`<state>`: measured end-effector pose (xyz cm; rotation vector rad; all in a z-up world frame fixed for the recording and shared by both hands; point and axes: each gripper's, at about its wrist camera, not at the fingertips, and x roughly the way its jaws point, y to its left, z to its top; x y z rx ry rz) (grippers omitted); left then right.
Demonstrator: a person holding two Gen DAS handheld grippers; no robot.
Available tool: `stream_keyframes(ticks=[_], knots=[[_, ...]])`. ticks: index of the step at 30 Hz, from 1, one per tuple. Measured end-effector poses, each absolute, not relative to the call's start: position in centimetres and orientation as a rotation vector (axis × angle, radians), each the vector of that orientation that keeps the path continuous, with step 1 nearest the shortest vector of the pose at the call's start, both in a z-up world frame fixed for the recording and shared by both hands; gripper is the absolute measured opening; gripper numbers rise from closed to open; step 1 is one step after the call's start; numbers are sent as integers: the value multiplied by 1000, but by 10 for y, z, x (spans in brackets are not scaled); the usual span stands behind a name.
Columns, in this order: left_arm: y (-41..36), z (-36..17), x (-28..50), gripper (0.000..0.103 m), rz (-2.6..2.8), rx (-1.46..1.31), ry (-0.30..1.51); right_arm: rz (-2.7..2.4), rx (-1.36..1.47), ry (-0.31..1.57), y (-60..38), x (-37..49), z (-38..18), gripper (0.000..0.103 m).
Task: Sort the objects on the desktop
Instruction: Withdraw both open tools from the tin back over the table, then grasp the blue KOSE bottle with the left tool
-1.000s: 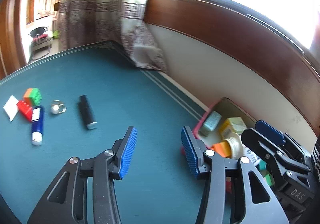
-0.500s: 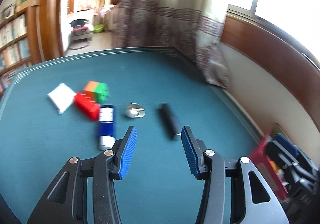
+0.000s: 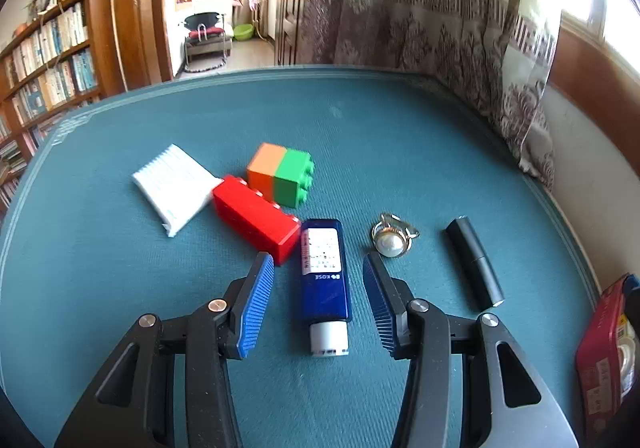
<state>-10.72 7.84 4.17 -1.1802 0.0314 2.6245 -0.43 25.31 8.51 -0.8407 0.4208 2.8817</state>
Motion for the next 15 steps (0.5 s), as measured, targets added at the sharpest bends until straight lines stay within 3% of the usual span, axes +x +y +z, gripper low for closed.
stream_keyframes(ticks=[14,15], knots=[[94,15,-119,50,2647,-1163,115,2831,-971,398,250,-45,56,73],[93,15,-119,41,2645,-1162,115,2827,-983,396,250,-48,53,73]])
